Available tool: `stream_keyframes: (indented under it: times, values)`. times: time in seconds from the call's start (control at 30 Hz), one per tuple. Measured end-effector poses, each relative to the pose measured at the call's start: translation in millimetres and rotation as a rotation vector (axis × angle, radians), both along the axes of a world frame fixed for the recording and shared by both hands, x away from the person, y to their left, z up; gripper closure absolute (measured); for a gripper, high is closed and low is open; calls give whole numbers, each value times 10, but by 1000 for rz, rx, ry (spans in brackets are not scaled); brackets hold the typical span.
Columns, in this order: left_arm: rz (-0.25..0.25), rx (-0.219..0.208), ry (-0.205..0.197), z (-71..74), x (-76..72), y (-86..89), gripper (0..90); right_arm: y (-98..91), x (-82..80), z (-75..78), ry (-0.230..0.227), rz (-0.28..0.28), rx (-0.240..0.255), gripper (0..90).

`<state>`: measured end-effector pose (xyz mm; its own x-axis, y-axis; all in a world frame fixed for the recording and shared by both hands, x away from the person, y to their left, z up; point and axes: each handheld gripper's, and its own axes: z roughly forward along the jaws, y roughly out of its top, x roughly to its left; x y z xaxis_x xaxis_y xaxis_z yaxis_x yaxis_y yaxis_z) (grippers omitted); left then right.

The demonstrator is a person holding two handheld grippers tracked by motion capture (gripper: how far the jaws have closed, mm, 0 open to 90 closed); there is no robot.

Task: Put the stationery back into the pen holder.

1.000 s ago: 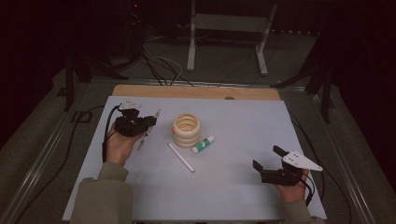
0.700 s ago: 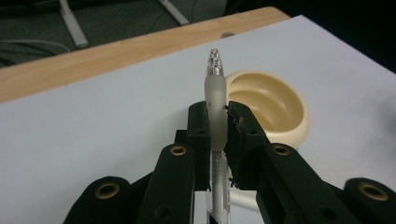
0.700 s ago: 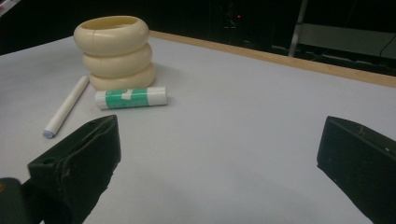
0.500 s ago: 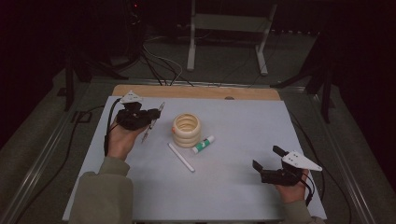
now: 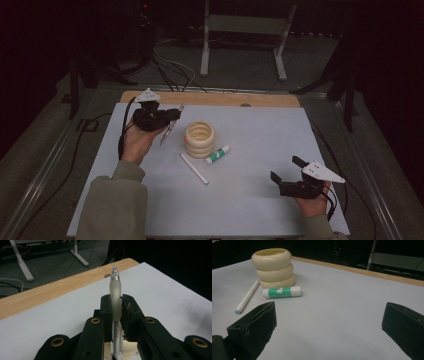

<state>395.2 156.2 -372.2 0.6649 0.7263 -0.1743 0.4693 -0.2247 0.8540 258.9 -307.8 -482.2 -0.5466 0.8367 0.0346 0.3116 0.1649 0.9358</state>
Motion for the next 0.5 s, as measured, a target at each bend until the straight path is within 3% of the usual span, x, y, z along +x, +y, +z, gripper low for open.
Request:
stream_keyframes:
  times: [0.5]
  values:
    - [-30, -5, -14, 58, 135, -196, 811, -1, -5, 6, 3, 1, 13, 1]
